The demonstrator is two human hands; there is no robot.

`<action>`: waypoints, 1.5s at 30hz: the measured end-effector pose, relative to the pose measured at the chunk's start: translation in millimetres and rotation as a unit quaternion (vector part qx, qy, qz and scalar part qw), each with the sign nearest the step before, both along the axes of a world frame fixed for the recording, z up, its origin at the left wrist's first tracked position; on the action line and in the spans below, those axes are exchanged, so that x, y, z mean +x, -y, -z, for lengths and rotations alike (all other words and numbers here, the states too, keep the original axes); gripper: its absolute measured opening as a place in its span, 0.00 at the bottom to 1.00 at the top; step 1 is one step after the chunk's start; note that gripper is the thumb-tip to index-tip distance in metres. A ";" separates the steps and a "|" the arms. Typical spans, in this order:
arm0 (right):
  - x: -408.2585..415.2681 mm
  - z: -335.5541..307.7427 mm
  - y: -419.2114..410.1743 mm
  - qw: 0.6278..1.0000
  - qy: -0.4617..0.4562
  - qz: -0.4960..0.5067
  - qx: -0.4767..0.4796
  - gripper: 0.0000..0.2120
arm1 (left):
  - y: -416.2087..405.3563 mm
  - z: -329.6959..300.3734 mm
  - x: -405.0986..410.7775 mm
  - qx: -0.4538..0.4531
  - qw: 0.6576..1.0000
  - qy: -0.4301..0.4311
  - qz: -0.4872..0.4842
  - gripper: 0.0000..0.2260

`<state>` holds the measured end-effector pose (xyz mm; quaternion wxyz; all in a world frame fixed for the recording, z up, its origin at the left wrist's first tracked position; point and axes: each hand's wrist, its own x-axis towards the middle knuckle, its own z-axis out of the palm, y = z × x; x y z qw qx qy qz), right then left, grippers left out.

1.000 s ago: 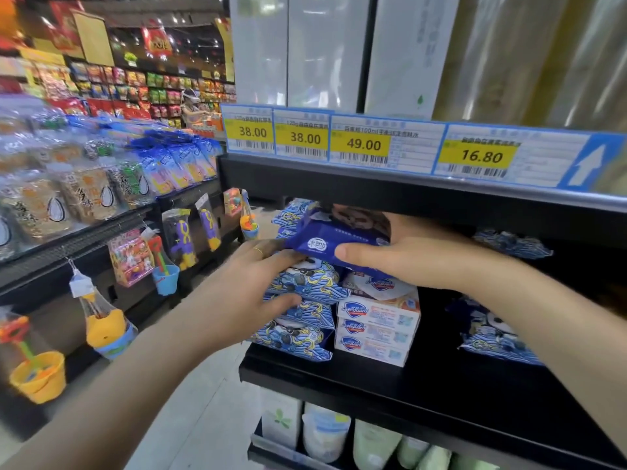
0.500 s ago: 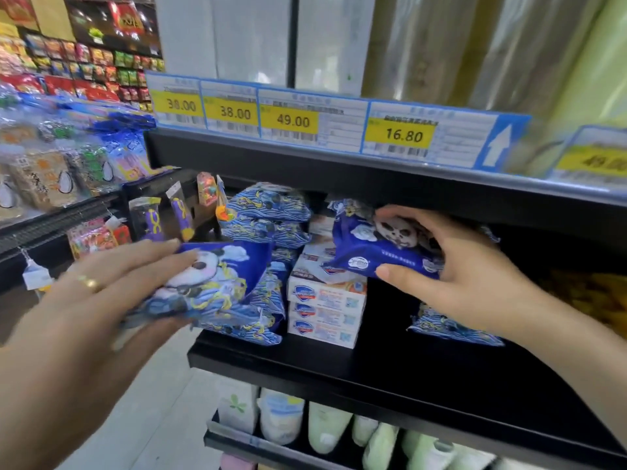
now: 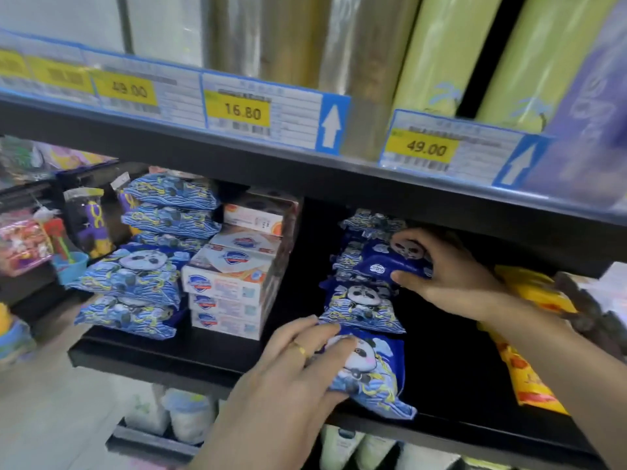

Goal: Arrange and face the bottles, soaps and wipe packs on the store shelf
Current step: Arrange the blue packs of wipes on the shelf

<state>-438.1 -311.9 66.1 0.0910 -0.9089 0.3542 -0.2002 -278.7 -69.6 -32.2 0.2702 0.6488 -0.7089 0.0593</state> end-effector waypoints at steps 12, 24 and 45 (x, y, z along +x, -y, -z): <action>35.7 -1.2 43.0 0.999 -0.047 0.028 0.003 0.29 | 62.7 19.3 -15.2 -0.033 0.997 0.019 -0.060 0.33; 46.3 4.8 45.6 0.999 -0.028 0.009 -0.027 0.26 | 55.8 24.6 -11.4 -0.025 0.997 0.041 -0.065 0.31; 206.8 -47.8 -127.5 0.991 -0.034 -0.120 0.039 0.31 | -89.6 -49.8 152.8 -0.147 0.961 -0.002 -0.233 0.21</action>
